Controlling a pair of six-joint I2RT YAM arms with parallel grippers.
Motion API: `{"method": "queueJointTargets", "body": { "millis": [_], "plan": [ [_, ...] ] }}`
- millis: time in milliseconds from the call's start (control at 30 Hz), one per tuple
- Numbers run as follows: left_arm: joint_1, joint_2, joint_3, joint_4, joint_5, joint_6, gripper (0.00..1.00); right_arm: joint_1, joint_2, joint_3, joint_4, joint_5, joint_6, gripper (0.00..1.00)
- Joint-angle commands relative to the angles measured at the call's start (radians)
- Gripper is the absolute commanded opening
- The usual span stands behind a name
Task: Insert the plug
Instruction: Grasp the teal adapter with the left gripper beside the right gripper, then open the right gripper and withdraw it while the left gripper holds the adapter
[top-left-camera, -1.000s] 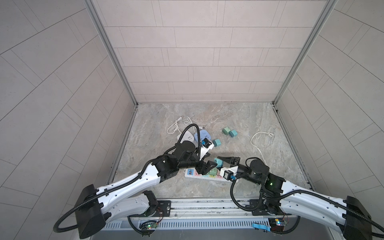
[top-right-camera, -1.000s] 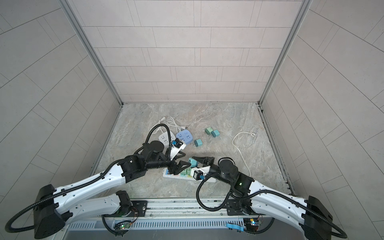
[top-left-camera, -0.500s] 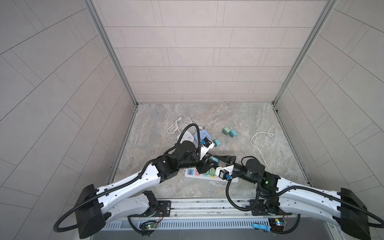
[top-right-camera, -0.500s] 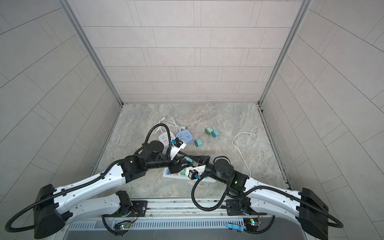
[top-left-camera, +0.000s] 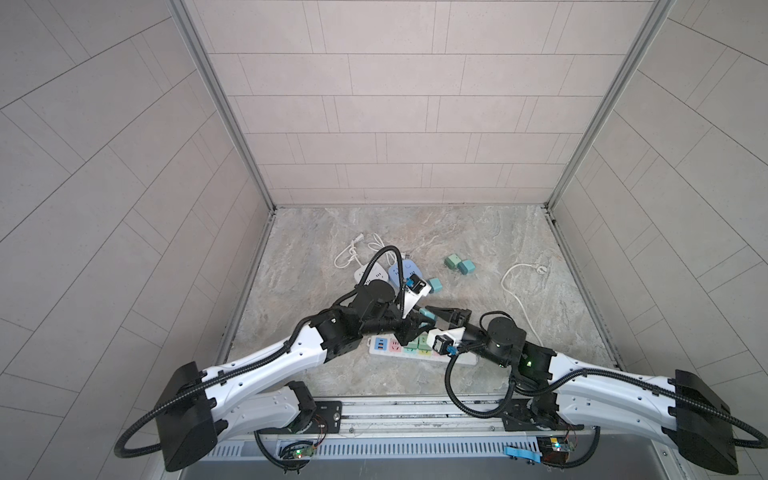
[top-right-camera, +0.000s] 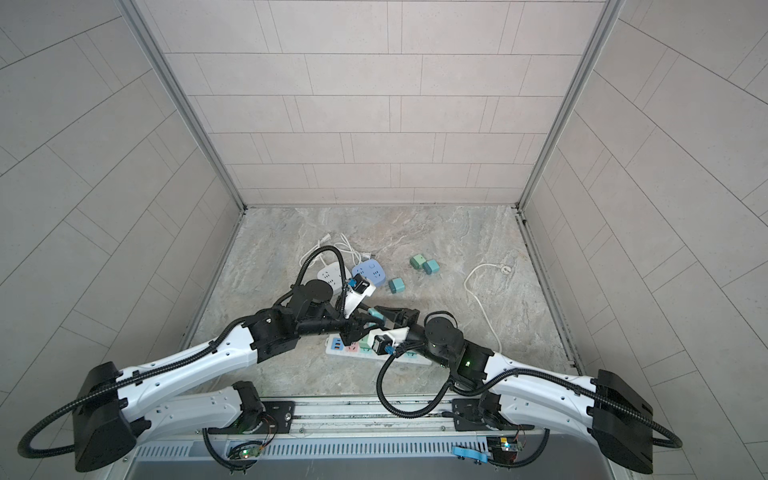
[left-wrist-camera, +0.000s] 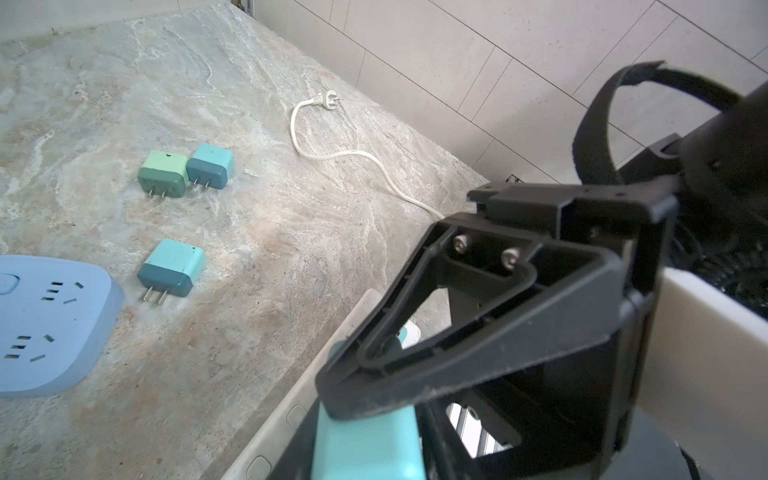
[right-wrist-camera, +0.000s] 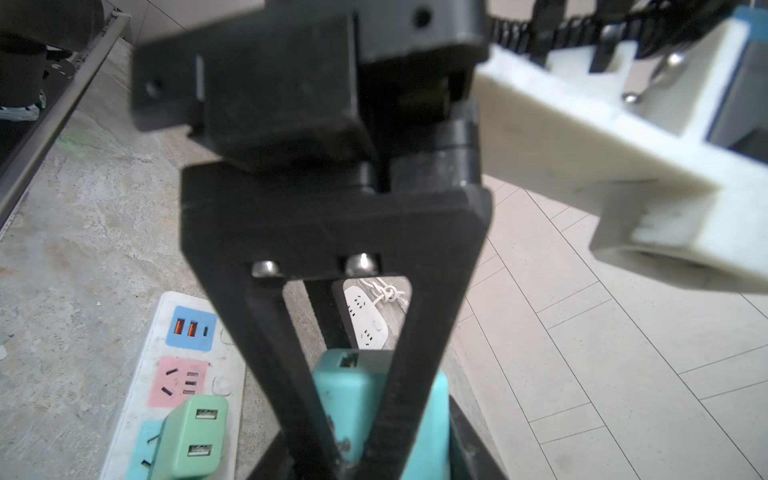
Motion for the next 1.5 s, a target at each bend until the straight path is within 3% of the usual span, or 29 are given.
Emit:
{"method": "queueJointTargets", "body": {
  "millis": [0, 267, 333, 367, 400, 433, 467, 767, 867, 933, 1067, 1200, 1333, 1467],
  "plan": [
    [-0.002, 0.008, 0.021, -0.010, 0.008, 0.037, 0.30, 0.011, -0.008, 0.028, 0.081, 0.005, 0.028, 0.00],
    [-0.002, 0.004, 0.018, -0.007, 0.010, 0.036, 0.09, 0.042, 0.010, 0.033, 0.069, 0.003, 0.001, 0.00],
    [-0.002, 0.003, 0.016, -0.006, 0.003, 0.037, 0.05, 0.042, 0.016, 0.050, 0.025, -0.005, -0.001, 0.08],
    [-0.001, 0.002, 0.015, -0.007, -0.005, 0.037, 0.03, 0.041, 0.018, 0.063, 0.004, -0.002, 0.000, 0.15],
    [-0.002, -0.001, 0.013, -0.006, -0.015, 0.038, 0.00, 0.041, 0.021, 0.070, -0.010, 0.008, 0.004, 0.43],
    [-0.001, -0.004, 0.011, -0.007, -0.028, 0.041, 0.00, 0.041, 0.022, 0.071, -0.014, 0.022, 0.005, 0.96],
    [-0.002, -0.008, 0.009, -0.008, -0.043, 0.046, 0.00, 0.042, 0.019, 0.069, -0.020, 0.037, 0.005, 1.00],
    [0.004, -0.118, 0.011, -0.074, -0.274, 0.140, 0.00, 0.022, -0.116, 0.056, -0.196, 0.131, 0.054, 1.00],
    [0.004, -0.162, 0.004, -0.093, -0.330, 0.286, 0.00, -0.001, -0.161, 0.026, -0.212, 0.173, 0.103, 1.00],
    [0.003, -0.178, 0.023, -0.148, -0.427, 0.336, 0.00, -0.044, -0.193, -0.003, -0.198, 0.177, 0.163, 1.00],
    [-0.001, -0.161, 0.105, -0.341, -0.502, 0.508, 0.00, -0.201, -0.246, -0.024, -0.227, 0.113, 0.308, 1.00],
    [-0.049, -0.095, 0.146, -0.550, -0.601, 0.688, 0.00, -0.363, -0.232, -0.038, -0.198, 0.126, 0.531, 1.00],
    [-0.101, -0.020, 0.142, -0.641, -0.751, 0.725, 0.00, -0.489, -0.203, -0.009, -0.273, 0.306, 0.797, 1.00],
    [-0.106, 0.048, 0.160, -0.684, -0.615, 0.740, 0.00, -0.638, -0.191, -0.009, -0.333, 0.303, 0.958, 1.00]
  ]
}}
